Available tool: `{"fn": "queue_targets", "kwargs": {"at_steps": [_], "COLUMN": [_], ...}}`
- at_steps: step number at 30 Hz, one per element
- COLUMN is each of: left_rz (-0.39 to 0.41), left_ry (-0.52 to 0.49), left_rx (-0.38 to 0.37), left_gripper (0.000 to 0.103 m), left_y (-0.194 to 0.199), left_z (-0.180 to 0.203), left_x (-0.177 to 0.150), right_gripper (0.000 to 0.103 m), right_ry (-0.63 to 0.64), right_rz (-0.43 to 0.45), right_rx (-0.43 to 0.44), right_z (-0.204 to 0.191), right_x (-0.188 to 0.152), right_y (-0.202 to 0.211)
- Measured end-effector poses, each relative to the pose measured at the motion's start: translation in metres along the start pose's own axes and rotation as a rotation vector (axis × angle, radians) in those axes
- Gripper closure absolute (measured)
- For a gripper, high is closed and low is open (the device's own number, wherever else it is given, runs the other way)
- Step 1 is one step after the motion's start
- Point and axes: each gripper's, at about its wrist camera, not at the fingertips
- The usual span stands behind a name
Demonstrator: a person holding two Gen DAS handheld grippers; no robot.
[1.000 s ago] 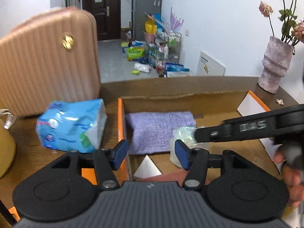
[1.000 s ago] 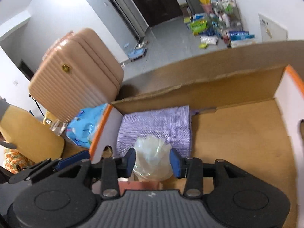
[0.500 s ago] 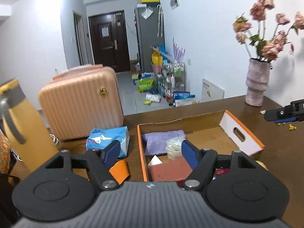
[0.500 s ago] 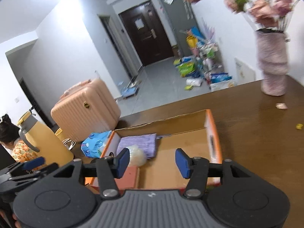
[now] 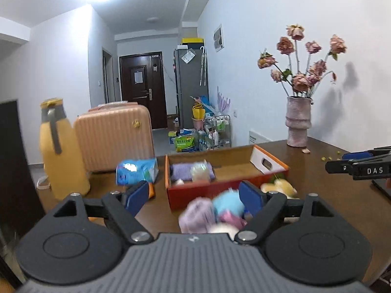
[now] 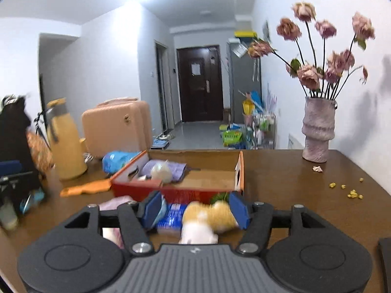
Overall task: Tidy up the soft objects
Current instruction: 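Withdraw both tools from the box back toward the pile, then grasp the yellow fluffy plush with the right tool while the left tool grasps the white lamb plush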
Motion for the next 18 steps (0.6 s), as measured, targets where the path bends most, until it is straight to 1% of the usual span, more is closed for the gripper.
{"fn": "queue_targets", "kwargs": {"at_steps": [2, 4, 6, 8, 10, 12, 13, 16, 18], "left_rz": [-0.017, -0.04, -0.074, -0.093, -0.108, -0.121, -0.125, -0.126, -0.132], "left_ry": [0.021, 0.042, 0.043, 0.024, 0.01, 0.008, 0.011, 0.027, 0.035], "left_rx": [0.002, 0.014, 0.033, 0.048, 0.03, 0.001, -0.002, -0.003, -0.004], "left_gripper": [0.02, 0.02, 0.02, 0.02, 0.02, 0.02, 0.02, 0.02, 0.02], "left_y": [0.018, 0.033, 0.044, 0.051, 0.053, 0.053, 0.053, 0.05, 0.049], "left_z": [0.007, 0.012, 0.019, 0.026, 0.031, 0.035, 0.035, 0.034, 0.033], "left_x": [-0.025, -0.046, -0.067, -0.08, -0.088, -0.094, -0.096, -0.098, -0.099], "right_gripper": [0.042, 0.035, 0.031, 0.031, 0.03, 0.029, 0.029, 0.029, 0.029], "right_ry": [0.031, 0.068, 0.088, 0.081, 0.036, -0.011, -0.014, 0.023, 0.022], "right_rz": [0.01, 0.026, 0.041, 0.051, 0.047, 0.021, -0.001, -0.025, -0.026], "right_rx": [-0.002, -0.016, -0.03, -0.036, -0.019, 0.001, -0.001, -0.049, -0.053], "right_z": [-0.009, -0.018, -0.028, -0.036, -0.037, -0.036, -0.036, -0.041, -0.042], "right_x": [-0.026, -0.053, -0.078, -0.101, -0.118, -0.129, -0.132, -0.137, -0.137], "right_y": [0.02, 0.044, 0.065, 0.083, 0.095, 0.098, 0.095, 0.087, 0.084]}}
Point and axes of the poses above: each gripper's, at about its wrist camera, not at the fingertips, and y roughly against the way its jaws point, z to its right, x to its top, and after that the axes turned 5 degrees about -y, right-handed
